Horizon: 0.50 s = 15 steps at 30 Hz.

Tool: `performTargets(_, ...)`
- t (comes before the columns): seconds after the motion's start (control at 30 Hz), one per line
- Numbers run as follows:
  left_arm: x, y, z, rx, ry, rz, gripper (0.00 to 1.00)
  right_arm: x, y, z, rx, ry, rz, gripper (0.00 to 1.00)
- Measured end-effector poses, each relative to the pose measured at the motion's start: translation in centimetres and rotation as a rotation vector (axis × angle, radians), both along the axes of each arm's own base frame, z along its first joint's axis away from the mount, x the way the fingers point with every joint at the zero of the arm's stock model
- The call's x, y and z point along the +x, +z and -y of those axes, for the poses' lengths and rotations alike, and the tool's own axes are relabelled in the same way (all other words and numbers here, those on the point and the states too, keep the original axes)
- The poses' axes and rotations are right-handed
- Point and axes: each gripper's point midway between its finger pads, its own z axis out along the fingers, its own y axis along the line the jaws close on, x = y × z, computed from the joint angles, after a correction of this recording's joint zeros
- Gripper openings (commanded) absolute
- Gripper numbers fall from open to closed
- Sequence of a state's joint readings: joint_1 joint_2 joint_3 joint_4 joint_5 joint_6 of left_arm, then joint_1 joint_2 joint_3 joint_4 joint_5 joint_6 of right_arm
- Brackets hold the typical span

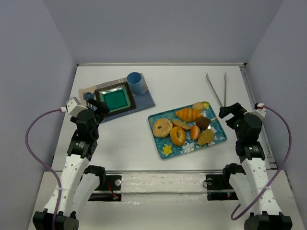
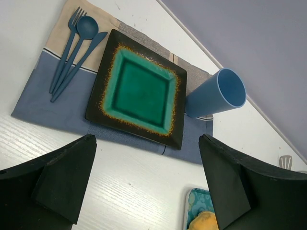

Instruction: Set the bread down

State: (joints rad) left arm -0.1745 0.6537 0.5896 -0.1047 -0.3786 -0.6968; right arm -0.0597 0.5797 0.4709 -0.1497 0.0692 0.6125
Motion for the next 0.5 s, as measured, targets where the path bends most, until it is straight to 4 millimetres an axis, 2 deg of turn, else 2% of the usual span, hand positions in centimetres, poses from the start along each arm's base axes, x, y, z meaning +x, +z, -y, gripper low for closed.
performTargets(0.2,0.1,-0.2,0.0,0.001,0.0,-0.008,0.99,0.1,0.2,0.1,-0.001,-0.006,0.001,1.0)
performTargets(0.3,0.1,-0.3,0.0,0.002,0.0,-0.01,0.99,0.4,-0.6,0.3,-0.001,-0.017,-0.028,1.0)
performTargets(0.4,0.1,-0.2,0.0,0.001,0.0,-0.008,0.99,1.0,-1.5,0.2,0.002,-0.008,-0.08,1.0)
performTargets(0.5,0.1,-0.2,0.0,0.001,-0.001,-0.006,0.99,2.3,-1.5,-0.1,0.001,0.021,-0.121,1.0)
